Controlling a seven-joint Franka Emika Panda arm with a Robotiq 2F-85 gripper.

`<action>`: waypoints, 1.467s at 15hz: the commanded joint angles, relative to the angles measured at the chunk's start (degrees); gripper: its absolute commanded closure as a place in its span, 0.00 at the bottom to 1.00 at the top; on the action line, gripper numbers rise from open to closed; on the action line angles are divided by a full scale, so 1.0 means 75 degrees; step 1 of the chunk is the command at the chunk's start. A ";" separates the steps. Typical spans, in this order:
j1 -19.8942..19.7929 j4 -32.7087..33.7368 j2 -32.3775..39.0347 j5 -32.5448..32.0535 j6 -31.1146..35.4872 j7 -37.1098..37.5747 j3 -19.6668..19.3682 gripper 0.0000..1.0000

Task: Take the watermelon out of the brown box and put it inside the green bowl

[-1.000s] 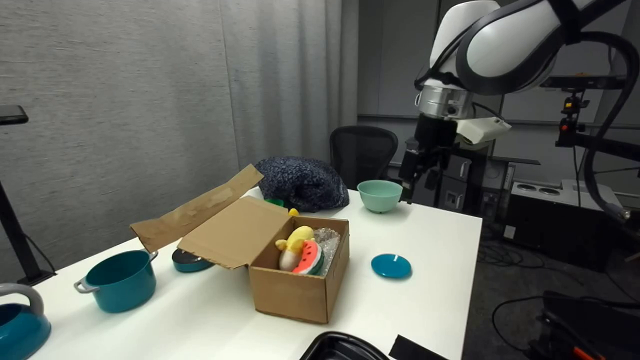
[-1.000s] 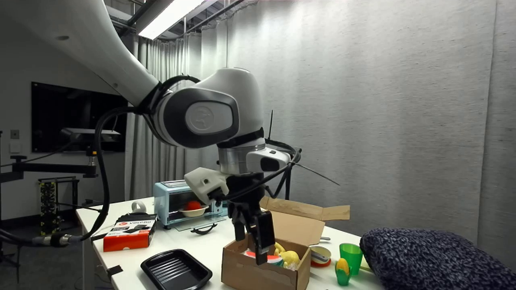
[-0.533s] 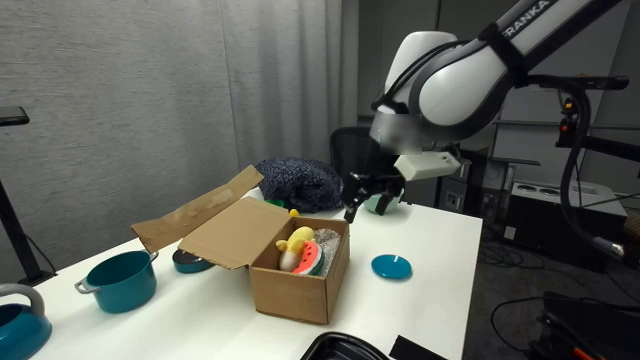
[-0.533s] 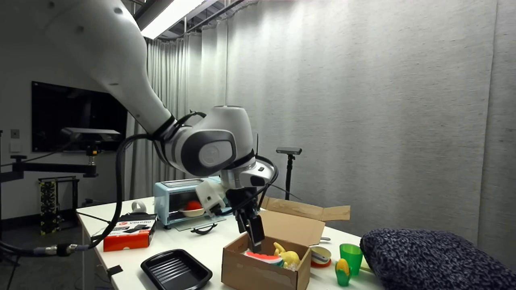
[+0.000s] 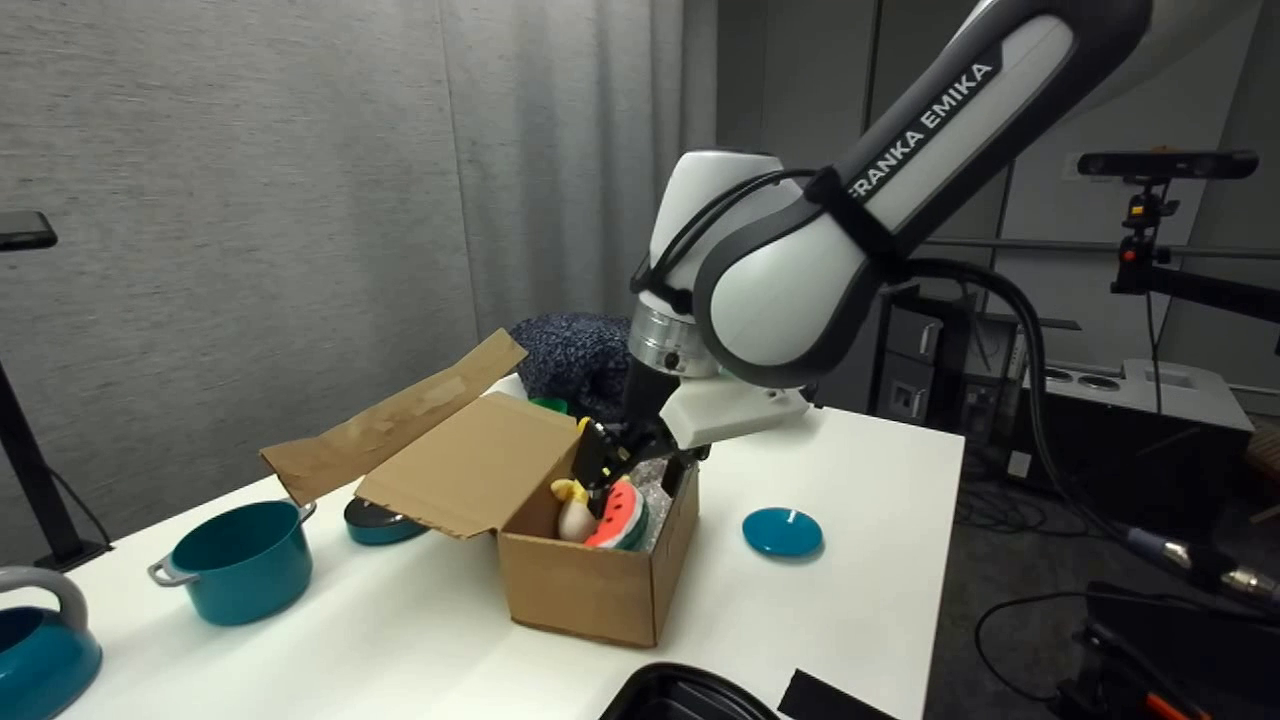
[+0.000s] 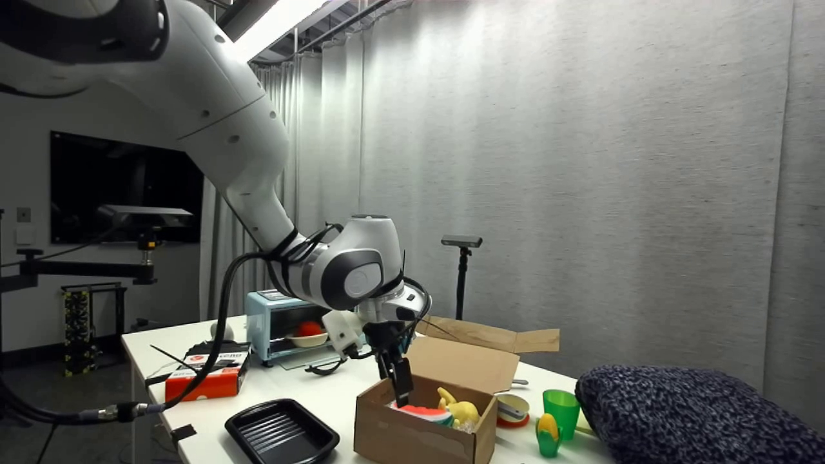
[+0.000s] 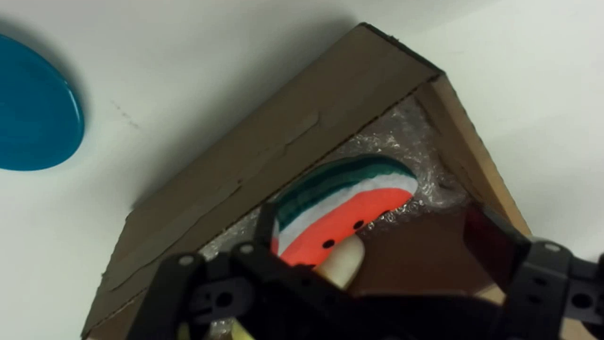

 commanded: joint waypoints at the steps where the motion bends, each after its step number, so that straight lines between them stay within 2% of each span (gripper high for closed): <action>1: 0.0234 -0.0013 -0.0029 -0.0075 -0.0025 0.0053 -0.0297 0.00; 4: 0.0386 0.0076 -0.0030 -0.0104 0.0093 0.0929 -0.0670 0.00; 7: 0.0408 0.0039 0.0088 0.0046 0.0743 0.1809 -0.0993 0.00; 9: 0.0381 -0.0011 0.0255 0.0130 0.1542 0.2157 -0.1112 0.00; 11: 0.0398 0.0041 0.0464 0.0236 0.1869 0.2333 -0.1212 0.00; 13: 0.0298 0.0075 0.0683 0.0472 0.2161 0.2108 -0.1095 0.00; 15: -0.0057 0.0138 0.0857 0.1086 0.2164 0.1544 -0.0539 0.00; 18: -0.0521 0.0122 0.0728 0.1730 0.1714 0.0524 0.0053 0.00; 20: -0.0568 0.0171 0.0643 0.1873 0.1268 0.0064 0.0009 0.00; 21: -0.0603 0.0182 0.0598 0.1920 0.1070 -0.0154 -0.0034 0.20; 22: -0.0568 0.0207 0.0551 0.1834 0.0800 -0.0242 -0.0179 0.26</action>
